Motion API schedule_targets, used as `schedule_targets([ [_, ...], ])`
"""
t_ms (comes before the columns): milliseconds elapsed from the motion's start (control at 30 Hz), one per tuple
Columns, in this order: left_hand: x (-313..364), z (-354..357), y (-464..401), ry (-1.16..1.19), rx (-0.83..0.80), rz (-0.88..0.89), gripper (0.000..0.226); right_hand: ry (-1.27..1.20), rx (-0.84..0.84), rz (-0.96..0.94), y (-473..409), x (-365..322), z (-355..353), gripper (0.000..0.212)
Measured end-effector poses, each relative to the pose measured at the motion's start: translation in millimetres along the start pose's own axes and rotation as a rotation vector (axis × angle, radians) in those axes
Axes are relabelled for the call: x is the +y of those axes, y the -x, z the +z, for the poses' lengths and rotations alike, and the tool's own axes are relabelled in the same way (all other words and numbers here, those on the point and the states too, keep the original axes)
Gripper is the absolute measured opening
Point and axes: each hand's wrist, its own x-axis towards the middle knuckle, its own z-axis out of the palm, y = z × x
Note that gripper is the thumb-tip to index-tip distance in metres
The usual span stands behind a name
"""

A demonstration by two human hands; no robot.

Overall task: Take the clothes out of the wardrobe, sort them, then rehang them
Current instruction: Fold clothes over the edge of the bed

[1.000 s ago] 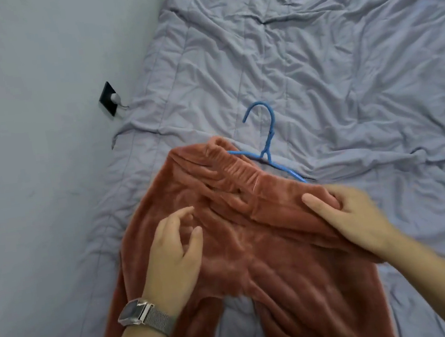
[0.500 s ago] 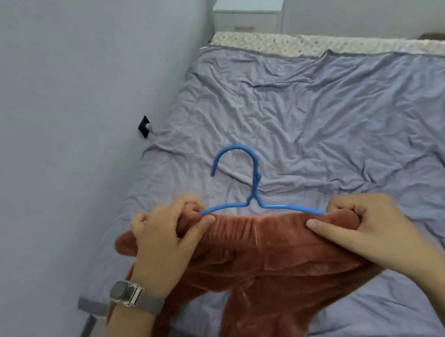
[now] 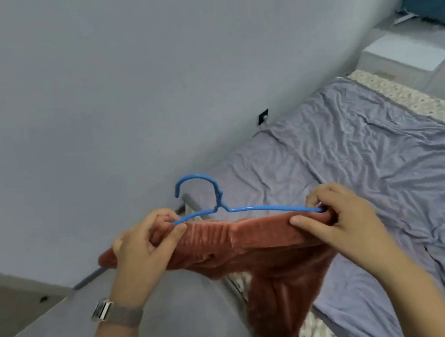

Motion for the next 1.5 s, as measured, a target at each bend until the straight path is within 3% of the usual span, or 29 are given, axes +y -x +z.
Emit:
schedule_targets([
  [133, -37.7, -76.7, 87.5, 0.031, 0.157, -0.170, 0.029, -0.049, -0.199, -0.137, 16.0, -44.5, 20.7, 0.068],
  [200, -47.6, -108.2, 134.8, 0.038, 0.242, -0.221, 0.024, -0.004, -0.286, -0.234, 27.7, -63.1, 33.2, 0.060],
  [267, -49.7, -134.1, 178.3, -0.005, 0.334, -0.261, 0.024, 0.007, -0.389, -0.332, 40.9, -86.8, 47.6, 0.074],
  [300, -49.2, -144.4, 197.1, -0.035, 0.379, -0.280, 0.027, 0.005, -0.428, -0.381, 48.0, -100.6, 56.0, 0.069],
  [400, -43.4, -171.5, 249.4, -0.087, 0.503, -0.337, 0.032, -0.027, -0.498, -0.524, 66.1, -143.6, 68.8, 0.023],
  [533, -24.4, -192.6, 310.6, -0.127, 0.666, -0.407, 0.035, -0.060, -0.551, -0.706, 85.1, -196.7, 77.7, 0.025],
  [633, -6.5, -193.0, 349.9, -0.184, 0.750, -0.475, 0.027, -0.029, -0.690, -0.852, 101.5, -226.8, 89.8, 0.029],
  [767, 8.0, -187.6, 402.0, -0.251, 0.815, -0.590, 0.027, -0.186, -0.868, -0.784, 127.9, -250.2, 96.3, 0.045],
  [1000, 22.4, -186.2, 532.4, -0.310, 0.849, -0.726, 0.043, -0.392, -1.185, -0.610, 206.4, -294.4, 102.7, 0.029],
  [1100, 24.5, -186.4, 607.9, -0.400, 0.928, -0.853, 0.041, -0.416, -1.267, -0.597, 259.3, -327.5, 109.5, 0.007],
  [1233, 24.8, -181.8, 704.3, -0.528, 1.209, -1.039, 0.056, -0.407, -1.355, -0.592, 347.4, -370.8, 126.3, 0.016],
  [1300, 24.0, -179.1, 749.0, -0.492, 1.307, -1.052, 0.062, -0.416, -1.408, -0.584, 397.0, -387.5, 136.2, 0.026],
  [1500, 26.4, -174.5, 875.2, -0.285, 1.319, -1.069, 0.049, -0.410, -1.507, -0.538, 556.5, -426.8, 170.9, 0.042],
])
